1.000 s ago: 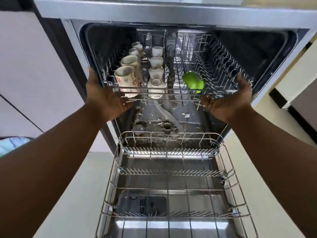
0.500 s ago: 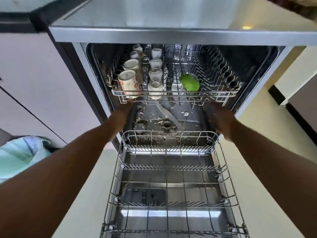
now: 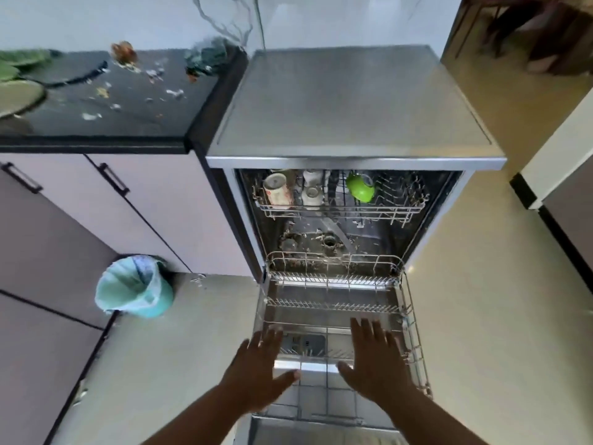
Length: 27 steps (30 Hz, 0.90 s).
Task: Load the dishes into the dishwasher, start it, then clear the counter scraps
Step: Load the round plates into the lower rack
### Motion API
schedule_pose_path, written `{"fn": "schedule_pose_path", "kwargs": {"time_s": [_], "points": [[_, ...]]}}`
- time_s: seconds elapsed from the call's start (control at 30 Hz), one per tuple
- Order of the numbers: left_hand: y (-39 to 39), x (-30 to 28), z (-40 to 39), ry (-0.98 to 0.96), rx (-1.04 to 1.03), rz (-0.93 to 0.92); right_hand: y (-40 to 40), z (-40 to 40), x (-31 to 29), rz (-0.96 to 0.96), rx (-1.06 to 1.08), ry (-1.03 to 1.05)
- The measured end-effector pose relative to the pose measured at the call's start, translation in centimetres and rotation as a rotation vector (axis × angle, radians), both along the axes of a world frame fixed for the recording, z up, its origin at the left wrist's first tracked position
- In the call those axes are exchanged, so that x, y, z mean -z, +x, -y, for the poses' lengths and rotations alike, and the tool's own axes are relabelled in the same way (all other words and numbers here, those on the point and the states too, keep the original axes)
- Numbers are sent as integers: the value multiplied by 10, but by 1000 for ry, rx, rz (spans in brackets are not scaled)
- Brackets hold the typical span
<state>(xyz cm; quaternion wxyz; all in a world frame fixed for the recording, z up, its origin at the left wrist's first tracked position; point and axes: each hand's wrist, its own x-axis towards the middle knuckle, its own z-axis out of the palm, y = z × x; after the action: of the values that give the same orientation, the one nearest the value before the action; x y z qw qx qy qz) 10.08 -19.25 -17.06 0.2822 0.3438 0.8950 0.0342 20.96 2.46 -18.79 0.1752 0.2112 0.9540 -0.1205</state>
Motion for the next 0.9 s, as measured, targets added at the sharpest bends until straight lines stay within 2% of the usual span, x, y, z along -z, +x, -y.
{"fn": "schedule_pose_path", "kwargs": {"time_s": [0.07,0.17,0.33,0.53,0.73,0.83,0.9], "points": [[9,-17,19,-39,13,1,3,27,-22,-22,-16,-41],[14,-29,47,-48,-7,15,4,69,-41,98,-60,-147],[2,-35,100,1,-60,-3,-25,146,-56,86,-96,-142],[-50,-46,219,28,-144,-96,-98,256,-90,-29,-277,-31],[-123,-77,364,88,-250,-332,-190,391,-116,-47,-433,-1],[-152,-82,410,62,-318,-325,-233,441,-133,-117,-494,-5],[-172,-94,431,61,-356,-410,-257,465,-143,-155,-522,-8]]}}
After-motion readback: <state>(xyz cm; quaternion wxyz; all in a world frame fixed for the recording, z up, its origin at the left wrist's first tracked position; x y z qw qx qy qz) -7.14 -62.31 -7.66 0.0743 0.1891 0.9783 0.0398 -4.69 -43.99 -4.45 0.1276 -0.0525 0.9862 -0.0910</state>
